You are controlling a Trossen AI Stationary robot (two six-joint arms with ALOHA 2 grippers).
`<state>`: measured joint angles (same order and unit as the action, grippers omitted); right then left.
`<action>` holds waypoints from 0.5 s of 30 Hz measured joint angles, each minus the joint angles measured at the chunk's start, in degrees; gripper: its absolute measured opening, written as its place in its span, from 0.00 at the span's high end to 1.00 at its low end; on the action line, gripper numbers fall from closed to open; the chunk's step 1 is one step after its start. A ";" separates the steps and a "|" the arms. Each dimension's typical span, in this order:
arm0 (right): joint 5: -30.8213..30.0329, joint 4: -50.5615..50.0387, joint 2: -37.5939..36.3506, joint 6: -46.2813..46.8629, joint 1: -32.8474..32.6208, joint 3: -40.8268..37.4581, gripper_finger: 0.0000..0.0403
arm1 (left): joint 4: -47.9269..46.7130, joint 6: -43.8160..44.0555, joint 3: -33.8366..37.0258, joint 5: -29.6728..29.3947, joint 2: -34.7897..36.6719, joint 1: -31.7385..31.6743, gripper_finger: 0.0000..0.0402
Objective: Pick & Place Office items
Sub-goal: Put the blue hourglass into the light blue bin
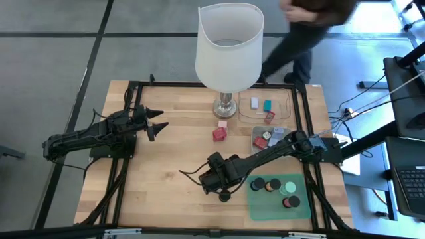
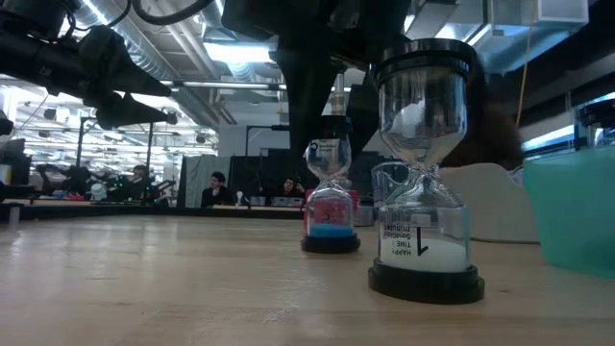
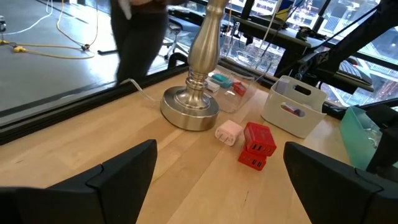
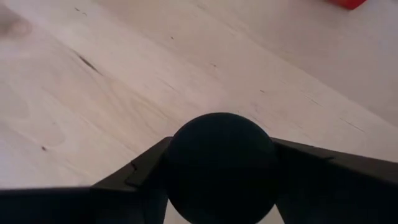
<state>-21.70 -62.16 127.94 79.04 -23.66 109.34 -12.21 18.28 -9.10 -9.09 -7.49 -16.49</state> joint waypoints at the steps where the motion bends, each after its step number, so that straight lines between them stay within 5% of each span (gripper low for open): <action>1: -0.08 -0.01 0.00 0.01 0.02 0.00 0.48 | -0.01 0.00 0.00 0.01 0.00 0.00 0.13; 15: 4.82 -6.77 0.00 1.58 -0.01 5.35 0.48 | 0.00 0.00 0.00 0.01 0.00 0.00 0.13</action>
<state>-16.87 -68.94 127.94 80.61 -23.67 114.69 -12.21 18.28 -9.10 -9.08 -7.49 -16.49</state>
